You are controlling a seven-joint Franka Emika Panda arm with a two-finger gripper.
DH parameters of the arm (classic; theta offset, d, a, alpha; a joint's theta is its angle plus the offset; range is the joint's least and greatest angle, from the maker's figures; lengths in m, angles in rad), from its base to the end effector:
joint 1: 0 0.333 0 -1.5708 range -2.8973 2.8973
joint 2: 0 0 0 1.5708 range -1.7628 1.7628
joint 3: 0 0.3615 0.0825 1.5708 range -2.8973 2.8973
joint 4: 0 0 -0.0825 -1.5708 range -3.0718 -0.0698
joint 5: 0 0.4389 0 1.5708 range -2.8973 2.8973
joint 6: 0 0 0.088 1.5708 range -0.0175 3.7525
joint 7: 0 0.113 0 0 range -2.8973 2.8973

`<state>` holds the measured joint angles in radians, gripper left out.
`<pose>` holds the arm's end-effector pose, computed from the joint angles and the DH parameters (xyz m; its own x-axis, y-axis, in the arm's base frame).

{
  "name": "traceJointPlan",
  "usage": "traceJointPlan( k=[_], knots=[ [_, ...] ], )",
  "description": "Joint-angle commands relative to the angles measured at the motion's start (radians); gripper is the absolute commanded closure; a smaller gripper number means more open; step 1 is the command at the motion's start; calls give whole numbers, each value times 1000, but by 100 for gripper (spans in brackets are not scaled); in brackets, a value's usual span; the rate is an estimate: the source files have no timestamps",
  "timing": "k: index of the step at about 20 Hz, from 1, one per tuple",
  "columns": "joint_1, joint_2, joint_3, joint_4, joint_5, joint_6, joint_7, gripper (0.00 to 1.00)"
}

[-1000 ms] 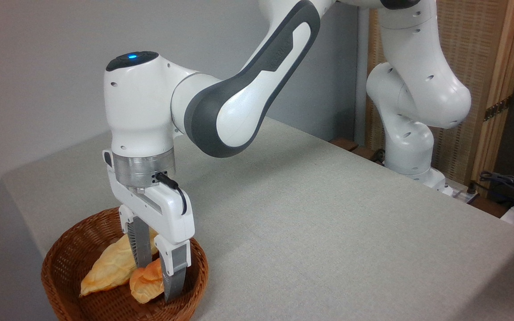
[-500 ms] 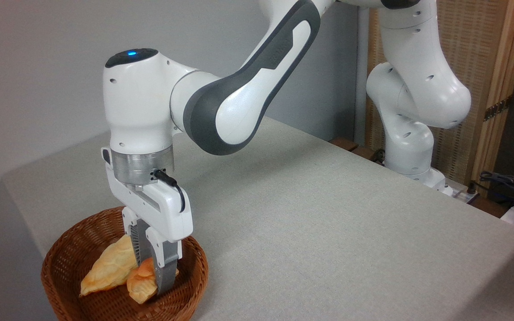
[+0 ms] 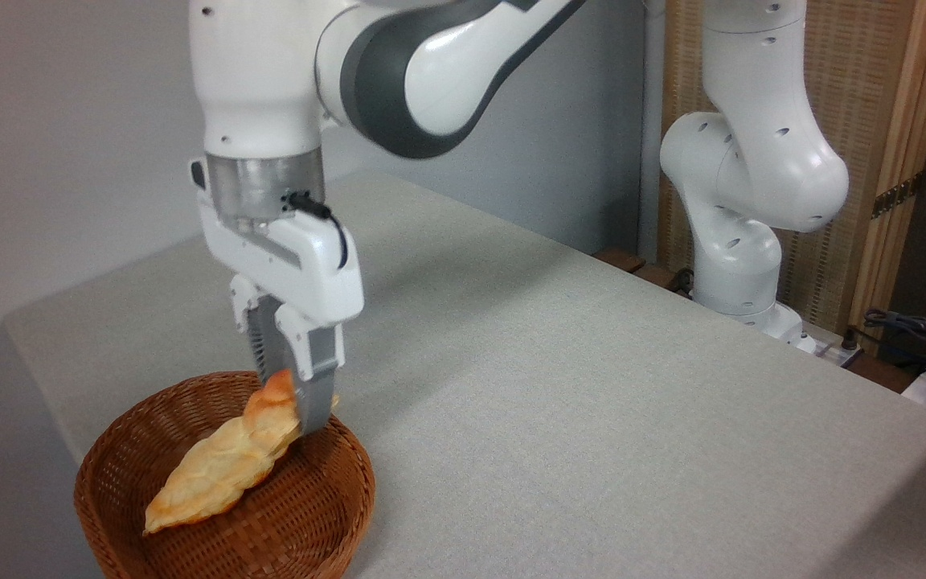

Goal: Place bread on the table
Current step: 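Lift the bun up out of the basket, then move the bun beside the basket and lower it onto the table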

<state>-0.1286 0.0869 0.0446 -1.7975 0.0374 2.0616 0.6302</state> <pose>0.6608 -0.0543 0.5334 0.7348 -0.6677 0.1189 -0.6542 -0.7441 -0.1356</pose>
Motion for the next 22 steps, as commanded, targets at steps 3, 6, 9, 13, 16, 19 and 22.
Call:
traceJointPlan(
  k=[3, 6, 9, 13, 16, 19, 22],
  knots=[
    [-9, -130, 3, -133, -47, -119, 12, 37],
    [-11, -159, 3, -222, -47, -121, 32, 19],
    [-22, -153, 5, -247, -47, -121, 36, 0],
    [-37, -138, 3, -247, -45, -118, 40, 0],
    [-42, -128, 3, -247, -44, -110, 42, 0],
    [-52, -127, 3, -243, -41, -106, 43, 0],
    [-54, -131, 3, -218, -41, -106, 42, 0]
  ],
)
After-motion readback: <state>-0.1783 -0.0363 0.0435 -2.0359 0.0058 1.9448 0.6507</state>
